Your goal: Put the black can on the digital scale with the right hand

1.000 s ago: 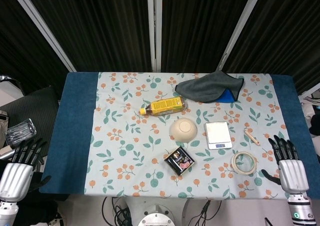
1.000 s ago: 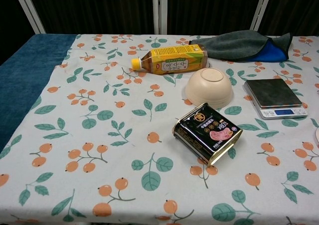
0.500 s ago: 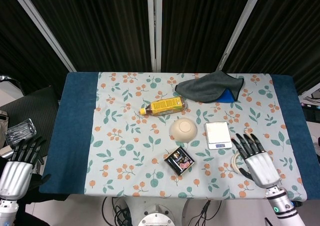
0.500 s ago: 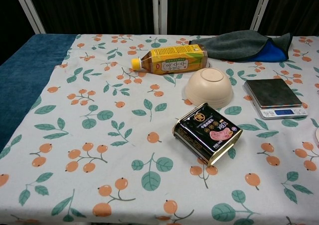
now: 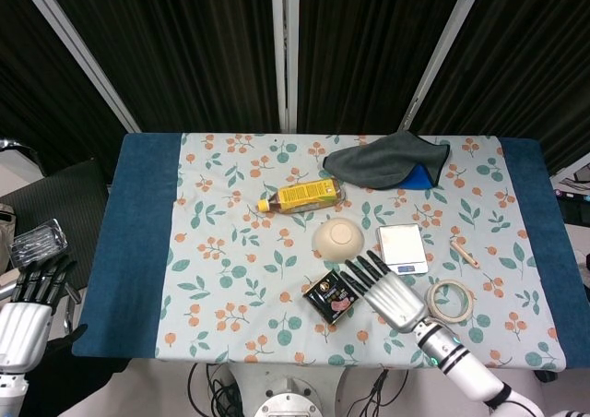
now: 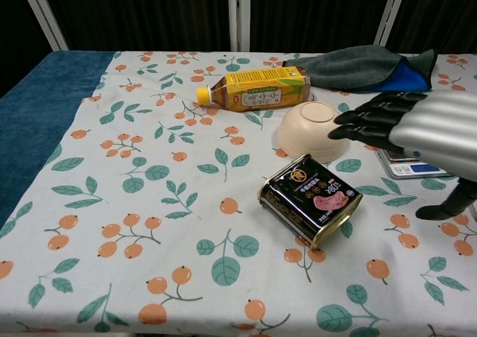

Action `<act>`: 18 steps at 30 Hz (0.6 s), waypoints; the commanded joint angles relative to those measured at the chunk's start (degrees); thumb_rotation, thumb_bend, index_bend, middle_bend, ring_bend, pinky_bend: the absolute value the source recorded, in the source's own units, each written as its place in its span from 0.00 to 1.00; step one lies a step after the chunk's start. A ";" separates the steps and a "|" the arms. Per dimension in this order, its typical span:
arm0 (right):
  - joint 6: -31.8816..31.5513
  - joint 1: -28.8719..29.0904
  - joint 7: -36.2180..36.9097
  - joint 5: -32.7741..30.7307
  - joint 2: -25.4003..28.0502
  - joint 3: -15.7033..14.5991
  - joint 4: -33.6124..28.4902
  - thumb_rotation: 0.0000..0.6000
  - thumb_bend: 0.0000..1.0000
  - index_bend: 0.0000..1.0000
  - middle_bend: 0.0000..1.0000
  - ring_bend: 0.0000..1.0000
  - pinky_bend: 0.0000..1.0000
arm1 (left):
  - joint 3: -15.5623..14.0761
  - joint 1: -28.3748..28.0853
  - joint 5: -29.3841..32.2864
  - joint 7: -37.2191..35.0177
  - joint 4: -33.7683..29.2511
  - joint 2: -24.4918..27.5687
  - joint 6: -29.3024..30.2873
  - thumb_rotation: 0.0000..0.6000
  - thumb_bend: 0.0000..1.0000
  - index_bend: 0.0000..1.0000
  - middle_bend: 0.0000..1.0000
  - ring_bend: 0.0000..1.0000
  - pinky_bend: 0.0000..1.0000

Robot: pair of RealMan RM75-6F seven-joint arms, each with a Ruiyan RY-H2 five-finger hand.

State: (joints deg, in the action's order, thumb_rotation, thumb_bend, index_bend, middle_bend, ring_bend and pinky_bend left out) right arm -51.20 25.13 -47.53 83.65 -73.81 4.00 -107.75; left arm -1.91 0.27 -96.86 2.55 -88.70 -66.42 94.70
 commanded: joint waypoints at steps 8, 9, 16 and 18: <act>5.20 9.51 -10.63 -15.08 -7.83 1.59 -0.89 1.00 0.03 0.00 0.00 0.00 0.00 | -0.05 0.32 0.20 -1.55 1.26 -0.02 0.41 1.00 0.09 0.02 0.00 0.00 0.00; 5.29 10.16 -11.12 -16.15 -8.21 1.50 -0.72 1.00 0.02 0.00 0.00 0.00 0.00 | -0.04 0.36 0.29 -1.71 1.39 0.00 0.43 1.00 0.09 0.02 0.00 0.00 0.00; 4.99 14.64 -12.67 -23.11 -10.86 0.45 1.20 1.00 0.03 0.00 0.00 0.00 0.00 | 0.06 0.64 0.63 -2.84 2.26 -0.04 0.78 1.00 0.09 0.02 0.00 0.00 0.00; 4.79 15.55 -12.86 -24.62 -11.33 -0.04 1.75 1.00 0.03 0.00 0.00 0.00 0.00 | 0.08 0.65 0.72 -3.01 2.42 -0.01 0.74 1.00 0.09 0.02 0.00 0.00 0.00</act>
State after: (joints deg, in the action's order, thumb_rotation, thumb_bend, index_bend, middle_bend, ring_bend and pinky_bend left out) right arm -46.21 39.82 -60.04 60.06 -84.52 4.47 -106.60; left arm -1.84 0.92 -96.15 -0.45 -86.29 -66.44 95.44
